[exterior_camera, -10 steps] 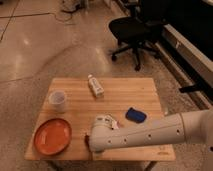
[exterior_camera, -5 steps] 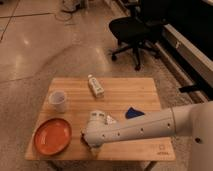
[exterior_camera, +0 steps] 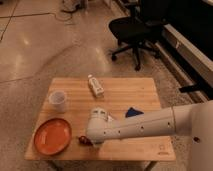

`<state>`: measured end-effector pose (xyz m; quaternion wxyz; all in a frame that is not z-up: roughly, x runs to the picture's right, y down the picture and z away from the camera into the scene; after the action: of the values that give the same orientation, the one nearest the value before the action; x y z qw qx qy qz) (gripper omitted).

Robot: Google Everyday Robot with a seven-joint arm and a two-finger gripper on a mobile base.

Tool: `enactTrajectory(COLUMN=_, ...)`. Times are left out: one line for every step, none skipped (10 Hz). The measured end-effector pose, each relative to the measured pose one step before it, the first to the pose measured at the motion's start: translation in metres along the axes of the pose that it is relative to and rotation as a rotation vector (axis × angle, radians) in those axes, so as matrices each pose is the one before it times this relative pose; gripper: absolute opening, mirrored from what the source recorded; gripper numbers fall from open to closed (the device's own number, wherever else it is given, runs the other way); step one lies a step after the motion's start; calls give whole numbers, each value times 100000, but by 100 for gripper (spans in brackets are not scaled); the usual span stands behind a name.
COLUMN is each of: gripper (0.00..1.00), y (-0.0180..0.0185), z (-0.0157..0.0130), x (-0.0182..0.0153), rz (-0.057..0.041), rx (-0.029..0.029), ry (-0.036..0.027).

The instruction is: Place the pepper in the ceramic bowl

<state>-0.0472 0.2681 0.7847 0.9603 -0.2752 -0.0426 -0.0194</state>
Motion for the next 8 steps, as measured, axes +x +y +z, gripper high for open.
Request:
enactTrajectory(gripper=10, y=16, z=-292, x=372, rz=318, rx=-86, ry=34)
enactTrajectory(gripper=3, y=55, z=-169, x=168, rz=-47, rx=-77, ry=-65)
enactTrajectory(gripper=0, y=87, z=-109, x=235, rz=-133, rx=-165, ry=33)
enactTrajectory(gripper=0, y=128, z=-166, x=308, rz=-437, rx=-197, ry=-72)
enactTrajectory(gripper=0, y=69, z=-305, x=265, rz=-514, rx=111, ry=-269)
enactTrajectory(gripper=0, y=145, z=-552, x=93, rz=-1132, rx=229, ry=-536)
enactTrajectory(gripper=0, y=254, z=-644, x=-438, rz=-2587, rx=291, ry=-886)
enactTrajectory(gripper=0, y=281, z=-607, x=-610, rz=-3299, rx=564, ry=-626)
